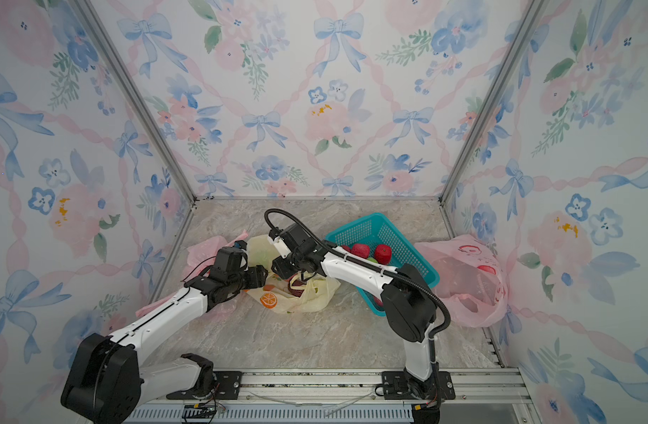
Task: Untie the knot of a plastic bag & take out the apple
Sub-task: Pick up the apple from the plastic bag.
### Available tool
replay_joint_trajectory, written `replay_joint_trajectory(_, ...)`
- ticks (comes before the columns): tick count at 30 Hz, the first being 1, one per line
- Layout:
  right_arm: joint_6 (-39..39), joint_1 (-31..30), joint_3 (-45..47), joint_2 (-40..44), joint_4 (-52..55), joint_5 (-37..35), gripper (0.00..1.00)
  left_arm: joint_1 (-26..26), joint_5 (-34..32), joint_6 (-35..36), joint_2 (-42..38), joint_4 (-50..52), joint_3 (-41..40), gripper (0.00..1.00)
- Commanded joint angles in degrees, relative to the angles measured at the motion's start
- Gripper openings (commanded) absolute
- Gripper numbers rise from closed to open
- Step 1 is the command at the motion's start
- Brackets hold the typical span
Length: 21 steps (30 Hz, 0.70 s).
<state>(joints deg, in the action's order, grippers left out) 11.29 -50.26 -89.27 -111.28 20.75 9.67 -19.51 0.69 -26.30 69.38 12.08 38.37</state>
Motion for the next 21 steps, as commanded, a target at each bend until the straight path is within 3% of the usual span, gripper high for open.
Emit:
replay_joint_trajectory(1,2.5,-0.09,-2.02,-1.65,3.22,0.42,0.37,-0.09,0.22,-1.34,0.75,-1.13,0.69,0.72)
replay_joint_trajectory(10,1.01,-1.23,2.97,0.86,0.27,3.57,0.38,-0.08,0.51,-0.73,1.67,-1.78,3.38,0.72)
replay_joint_trajectory(12,1.14,-1.18,1.66,-0.55,2.72,3.01,0.43,-0.09,0.29,-0.89,2.13,-2.25,3.38,0.72)
replay_joint_trajectory(15,2.35,-1.24,0.64,-2.18,5.11,-1.43,0.61,-0.1,0.45,-1.12,2.44,-2.52,5.7,0.73)
replay_joint_trajectory(17,3.01,-1.34,1.65,-1.8,3.79,-5.43,0.69,-0.25,0.62,-1.2,2.12,-2.51,6.07,0.73)
replay_joint_trajectory(21,3.27,-1.77,2.12,-2.14,1.62,-12.64,0.73,-0.35,0.39,-1.2,1.29,-2.5,5.8,0.77)
